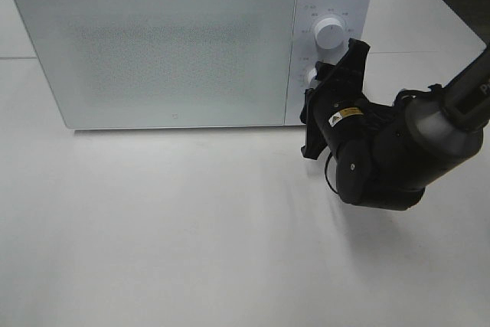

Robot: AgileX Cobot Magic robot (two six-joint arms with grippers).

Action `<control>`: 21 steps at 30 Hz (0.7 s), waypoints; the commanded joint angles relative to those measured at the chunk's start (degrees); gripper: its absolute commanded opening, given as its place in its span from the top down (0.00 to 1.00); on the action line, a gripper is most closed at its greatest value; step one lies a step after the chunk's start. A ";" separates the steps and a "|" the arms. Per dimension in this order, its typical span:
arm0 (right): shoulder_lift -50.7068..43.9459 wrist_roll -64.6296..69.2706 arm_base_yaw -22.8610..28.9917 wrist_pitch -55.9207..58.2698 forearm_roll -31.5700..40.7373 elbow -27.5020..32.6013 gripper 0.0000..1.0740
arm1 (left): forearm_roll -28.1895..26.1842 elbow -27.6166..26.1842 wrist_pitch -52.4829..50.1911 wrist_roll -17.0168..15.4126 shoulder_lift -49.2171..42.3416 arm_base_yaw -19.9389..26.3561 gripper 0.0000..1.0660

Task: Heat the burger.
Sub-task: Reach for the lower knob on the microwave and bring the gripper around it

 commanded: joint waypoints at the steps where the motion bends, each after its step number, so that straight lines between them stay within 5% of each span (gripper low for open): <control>1: -0.80 0.74 0.57 -1.43 -14.50 -3.21 1.00 | -0.57 0.11 -0.40 0.00 -1.32 0.00 0.06; 14: -0.80 -4.35 0.57 -3.90 -9.80 -3.21 0.92 | -0.57 0.11 -0.40 0.00 -1.32 0.00 0.06; 21: -0.80 -8.59 0.57 -4.35 -5.73 -3.21 0.74 | -0.57 0.11 -0.40 0.00 -1.32 0.00 0.06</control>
